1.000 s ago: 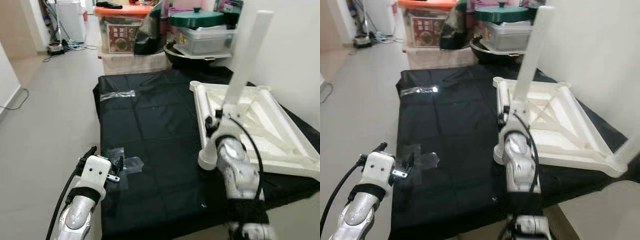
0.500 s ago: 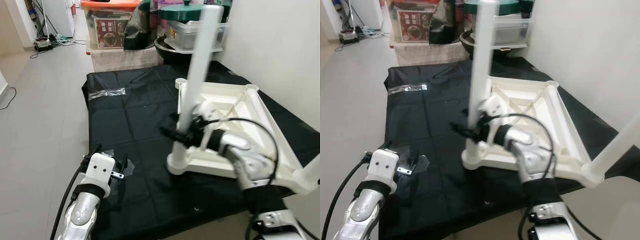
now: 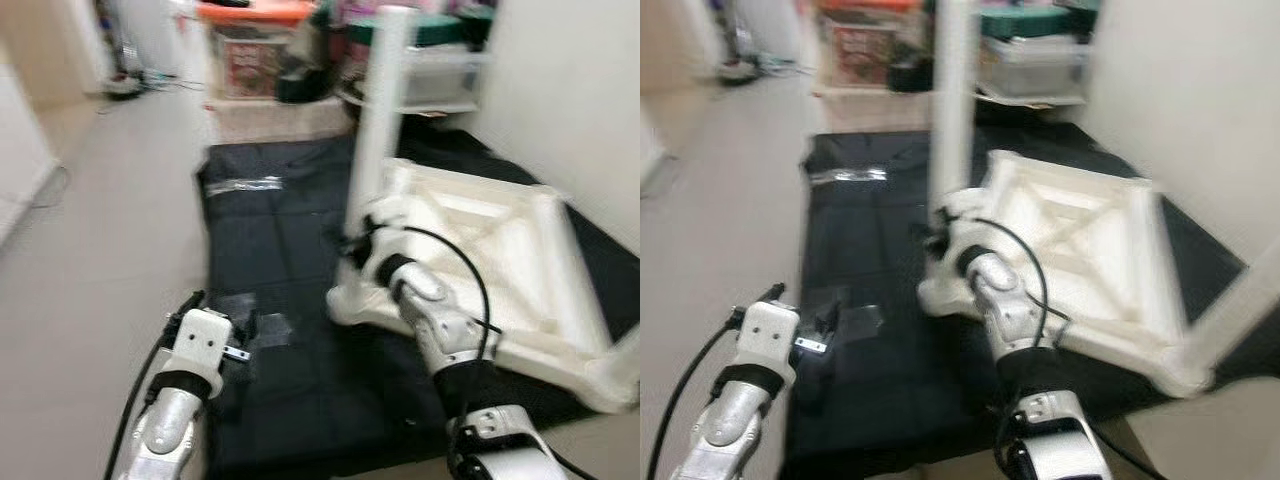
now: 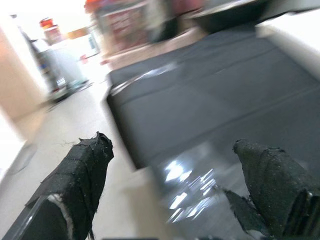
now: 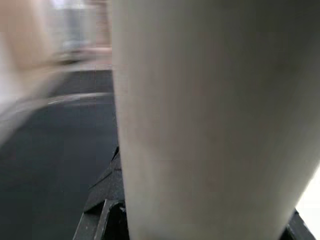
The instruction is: Building children table
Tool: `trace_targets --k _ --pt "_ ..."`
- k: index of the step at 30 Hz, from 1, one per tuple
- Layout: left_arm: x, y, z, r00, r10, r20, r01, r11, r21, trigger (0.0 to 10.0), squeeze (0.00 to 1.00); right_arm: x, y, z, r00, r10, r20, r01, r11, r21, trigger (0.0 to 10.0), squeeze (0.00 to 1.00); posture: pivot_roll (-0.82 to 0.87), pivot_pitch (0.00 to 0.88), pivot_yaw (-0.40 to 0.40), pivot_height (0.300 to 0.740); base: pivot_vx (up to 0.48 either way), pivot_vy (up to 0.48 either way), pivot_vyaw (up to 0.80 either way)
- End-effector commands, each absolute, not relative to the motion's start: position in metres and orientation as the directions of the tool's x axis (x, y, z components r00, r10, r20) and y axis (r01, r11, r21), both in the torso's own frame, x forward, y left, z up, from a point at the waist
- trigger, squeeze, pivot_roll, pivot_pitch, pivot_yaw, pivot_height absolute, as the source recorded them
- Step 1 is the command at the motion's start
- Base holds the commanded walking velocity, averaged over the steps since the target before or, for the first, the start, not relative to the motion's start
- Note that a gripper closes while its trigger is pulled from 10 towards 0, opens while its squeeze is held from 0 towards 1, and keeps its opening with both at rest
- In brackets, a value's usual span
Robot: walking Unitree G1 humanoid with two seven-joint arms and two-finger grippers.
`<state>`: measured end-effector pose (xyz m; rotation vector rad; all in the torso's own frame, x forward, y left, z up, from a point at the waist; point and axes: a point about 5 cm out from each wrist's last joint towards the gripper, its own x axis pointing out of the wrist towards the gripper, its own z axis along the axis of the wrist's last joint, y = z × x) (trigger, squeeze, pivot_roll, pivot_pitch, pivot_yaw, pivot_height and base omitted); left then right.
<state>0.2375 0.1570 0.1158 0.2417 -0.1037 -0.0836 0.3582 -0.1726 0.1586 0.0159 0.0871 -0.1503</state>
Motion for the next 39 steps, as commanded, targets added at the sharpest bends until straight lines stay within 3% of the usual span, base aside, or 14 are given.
trace_targets --k 1,6,8,9,10,11,15,16,22,30,33,37,38,39 --pt "0.238 0.154 0.115 0.990 -0.108 0.090 0.083 0.966 0.245 10.0 0.00 0.329 -0.213 0.111 0.869 -0.403 -0.286 0.382 0.915 -0.128 0.0 0.00 0.01 0.000 -0.064 0.740 0.000 0.000 0.00" --pt "0.238 0.155 0.114 0.991 -0.106 0.085 0.083 0.966 0.244 10.0 0.00 0.319 -0.193 0.114 0.907 -0.346 -0.241 0.321 0.937 -0.136 0.0 0.00 0.00 0.000 -0.057 0.740 0.000 0.000 0.00" --pt "0.238 0.154 0.113 0.991 -0.110 0.081 0.088 0.966 0.244 10.0 0.00 0.322 -0.172 0.115 0.940 -0.210 -0.268 0.185 0.976 -0.115 1.3 0.00 0.00 0.000 -0.060 0.740 0.000 0.000 0.00" --pt "0.238 0.153 0.113 0.990 -0.111 0.082 0.088 0.966 0.244 10.0 0.00 0.326 -0.166 0.118 0.947 -0.167 -0.274 0.139 0.983 -0.119 10.0 0.00 0.01 0.000 -0.063 0.740 0.000 0.000 0.00" --pt "0.238 0.153 0.113 0.990 -0.111 0.082 0.088 0.966 0.244 10.0 0.00 0.326 -0.166 0.118 0.947 -0.167 -0.274 0.139 0.983 -0.119 10.0 0.00 0.01 0.000 -0.063 0.740 0.000 0.000 0.00" --pt "0.238 0.154 0.113 0.990 -0.111 0.082 0.088 0.966 0.244 10.0 0.00 0.330 -0.164 0.122 0.959 -0.123 -0.256 0.102 0.991 -0.092 10.0 1.00 0.01 0.000 -0.066 0.740 0.000 0.000 0.00" --pt "0.238 0.155 0.113 0.991 -0.107 0.081 0.084 0.966 0.243 10.0 0.00 0.351 -0.162 0.151 0.987 0.032 -0.158 -0.036 0.999 -0.024 10.0 0.97 0.01 0.000 -0.068 0.740 0.000 0.000 0.00" --pt "0.238 0.155 0.112 0.991 -0.107 0.081 0.084 0.967 0.242 10.0 0.00 0.356 -0.161 0.159 0.987 0.089 -0.133 -0.090 0.996 -0.002 10.0 0.00 0.01 0.000 -0.068 0.740 0.000 0.000 0.00" --pt "0.240 0.152 0.112 0.990 -0.114 0.082 0.092 0.966 0.240 10.0 0.00 0.366 -0.157 0.183 0.936 0.352 -0.024 -0.351 0.935 0.054 10.0 0.00 0.01 0.000 -0.069 0.740 0.000 0.000 0.00" --pt "0.242 0.149 0.112 0.989 -0.121 0.084 0.098 0.966 0.239 10.0 0.00 0.353 -0.126 0.171 0.630 0.775 -0.045 -0.773 0.632 0.050 10.0 0.00 0.03 0.000 -0.090 0.740 0.000 0.000 0.00" --pt "0.241 0.151 0.111 0.990 -0.116 0.083 0.093 0.966 0.242 10.0 0.00 0.338 -0.106 0.157 0.497 0.866 -0.055 -0.865 0.499 0.048 0.0 0.00 0.04 0.000 -0.095 0.740 0.000 0.000 0.00" --pt "0.241 0.151 0.111 0.990 -0.114 0.083 0.091 0.966 0.243 10.0 0.00 0.338 -0.105 0.151 0.522 0.851 -0.059 -0.849 0.525 0.066 0.0 0.00 0.04 0.000 -0.092 0.740 0.000 0.000 0.00" --pt "0.240 0.152 0.111 0.990 -0.114 0.082 0.091 0.966 0.243 10.0 0.00 0.345 -0.110 0.145 0.640 0.764 -0.085 -0.763 0.645 0.051 0.0 0.00 0.03 0.000 -0.085 0.740 0.000 0.000 0.00" --pt "0.240 0.152 0.111 0.990 -0.114 0.082 0.091 0.966 0.243 10.0 0.00 0.345 -0.110 0.145 0.640 0.764 -0.085 -0.763 0.645 0.051 0.0 0.00 0.03 0.000 -0.085 0.740 0.000 0.000 0.00"
